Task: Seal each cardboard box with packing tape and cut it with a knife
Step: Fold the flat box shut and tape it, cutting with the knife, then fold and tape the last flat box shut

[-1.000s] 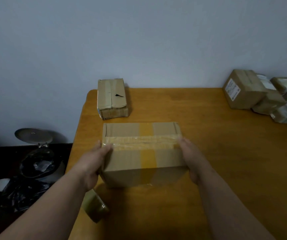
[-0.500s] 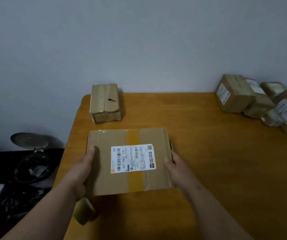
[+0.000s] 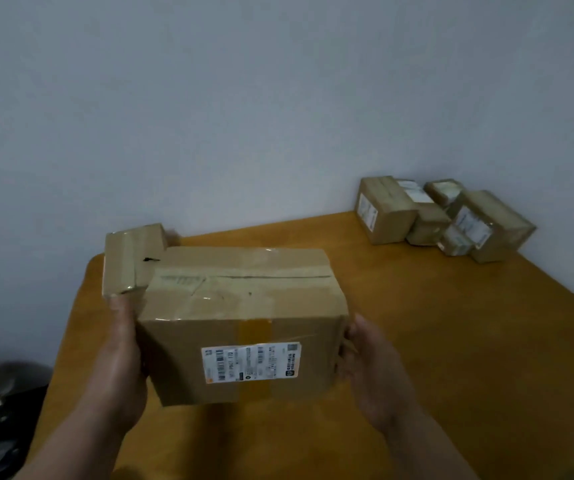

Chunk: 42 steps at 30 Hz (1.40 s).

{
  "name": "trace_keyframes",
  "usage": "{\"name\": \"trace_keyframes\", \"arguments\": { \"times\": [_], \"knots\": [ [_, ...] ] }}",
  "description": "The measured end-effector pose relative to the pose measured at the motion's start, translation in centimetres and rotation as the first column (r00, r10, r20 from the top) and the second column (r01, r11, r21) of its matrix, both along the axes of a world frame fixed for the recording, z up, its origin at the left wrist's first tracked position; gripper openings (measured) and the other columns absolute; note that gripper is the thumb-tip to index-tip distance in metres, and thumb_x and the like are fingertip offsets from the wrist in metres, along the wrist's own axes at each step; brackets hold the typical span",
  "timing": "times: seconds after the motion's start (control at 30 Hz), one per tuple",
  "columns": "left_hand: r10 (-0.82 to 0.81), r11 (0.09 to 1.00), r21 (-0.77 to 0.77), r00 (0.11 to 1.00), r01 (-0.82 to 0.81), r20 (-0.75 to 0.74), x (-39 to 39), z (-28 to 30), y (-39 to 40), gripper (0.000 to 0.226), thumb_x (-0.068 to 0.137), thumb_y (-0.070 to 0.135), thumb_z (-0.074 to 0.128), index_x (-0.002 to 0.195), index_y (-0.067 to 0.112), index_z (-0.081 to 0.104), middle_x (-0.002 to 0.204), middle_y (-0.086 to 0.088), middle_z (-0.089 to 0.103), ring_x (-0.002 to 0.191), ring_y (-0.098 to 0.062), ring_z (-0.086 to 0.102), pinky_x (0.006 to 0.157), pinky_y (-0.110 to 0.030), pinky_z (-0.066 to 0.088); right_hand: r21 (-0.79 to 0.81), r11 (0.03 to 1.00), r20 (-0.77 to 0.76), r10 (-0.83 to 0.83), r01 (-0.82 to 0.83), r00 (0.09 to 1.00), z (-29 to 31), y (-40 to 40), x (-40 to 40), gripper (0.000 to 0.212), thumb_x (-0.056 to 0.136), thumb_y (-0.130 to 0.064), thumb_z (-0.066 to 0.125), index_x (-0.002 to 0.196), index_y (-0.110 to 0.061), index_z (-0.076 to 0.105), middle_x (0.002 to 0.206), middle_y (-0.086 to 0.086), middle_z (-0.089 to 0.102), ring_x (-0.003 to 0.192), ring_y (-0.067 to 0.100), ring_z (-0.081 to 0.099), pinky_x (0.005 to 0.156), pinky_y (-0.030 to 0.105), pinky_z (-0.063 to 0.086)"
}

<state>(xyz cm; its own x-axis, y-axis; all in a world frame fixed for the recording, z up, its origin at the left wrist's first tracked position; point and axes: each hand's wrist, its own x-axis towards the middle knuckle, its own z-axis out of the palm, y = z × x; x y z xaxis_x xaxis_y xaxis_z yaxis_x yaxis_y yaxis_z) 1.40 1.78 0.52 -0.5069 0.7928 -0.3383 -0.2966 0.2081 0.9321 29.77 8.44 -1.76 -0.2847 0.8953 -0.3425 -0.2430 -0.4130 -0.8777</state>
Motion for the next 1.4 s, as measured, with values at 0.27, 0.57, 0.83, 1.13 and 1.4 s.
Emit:
{"name": "trace_keyframes", "arguments": {
  "times": [0.27,0.57,0.83,1.13,1.4],
  "knots": [
    [-0.322,0.945,0.014,0.939,0.326,-0.124,9.8,-0.6,10.9,0.032,0.071,0.071,0.061,0.094,0.051,0.071,0.102,0.027,0.069,0.103,0.001,0.057,0.094,-0.037,0.041,-0.195,0.905,-0.046,-0.393,0.378,0.918,-1.4,2.9,10.2,0.05,0.071,-0.042,0.071,0.109,-0.011,0.058,0.121,0.008,0.061,0.114,0.028,0.058,0.09,0.058,0.051],
    [-0.245,0.96,-0.127,0.968,0.25,0.053,22.7,-5.5,24.9,0.088,0.095,0.027,0.063,0.152,0.047,0.0,0.151,0.011,0.033,0.124,-0.023,0.046,0.099,-0.048,0.049,-0.198,0.91,0.244,-0.314,0.364,0.918,-4.8,12.6,13.0,0.095,0.076,-0.037,0.079,0.142,-0.048,0.012,0.114,-0.008,0.052,0.106,0.021,0.054,0.073,0.041,0.054],
    [-0.229,0.973,0.013,0.973,0.23,-0.039,26.2,-7.5,29.2,0.075,0.074,0.042,0.074,0.129,0.042,0.022,0.124,0.021,0.05,0.109,0.003,0.056,0.087,-0.026,0.054,-0.352,0.917,0.129,-0.151,0.188,0.98,-5.0,21.3,10.9,0.123,0.04,-0.059,0.085,0.142,-0.051,0.017,0.111,0.011,0.061,0.087,0.033,0.072,0.07,0.042,0.06],
    [-0.313,0.95,-0.07,0.914,0.306,-0.26,24.1,-6.4,39.4,0.052,0.098,0.039,0.054,0.138,0.056,0.026,0.12,0.02,0.057,0.102,0.006,0.06,0.083,-0.017,0.052,-0.324,0.93,0.02,-0.176,0.173,0.984,-5.3,30.9,6.8,0.084,0.081,-0.044,0.073,0.148,-0.037,0.023,0.114,0.014,0.069,0.102,0.028,0.069,0.093,0.05,0.052],
    [-0.386,0.922,-0.118,0.894,0.368,-0.226,21.6,-6.9,40.2,0.067,0.097,0.041,0.054,0.153,0.041,0.017,0.12,0.041,0.052,0.099,0.025,0.052,0.078,-0.005,0.043,-0.375,0.919,-0.219,-0.211,0.117,0.953,-6.9,32.7,5.1,0.059,0.1,-0.018,0.044,0.153,-0.027,0.022,0.132,0.01,0.062,0.125,0.024,0.055,0.111,0.052,0.031]
  ]
}}
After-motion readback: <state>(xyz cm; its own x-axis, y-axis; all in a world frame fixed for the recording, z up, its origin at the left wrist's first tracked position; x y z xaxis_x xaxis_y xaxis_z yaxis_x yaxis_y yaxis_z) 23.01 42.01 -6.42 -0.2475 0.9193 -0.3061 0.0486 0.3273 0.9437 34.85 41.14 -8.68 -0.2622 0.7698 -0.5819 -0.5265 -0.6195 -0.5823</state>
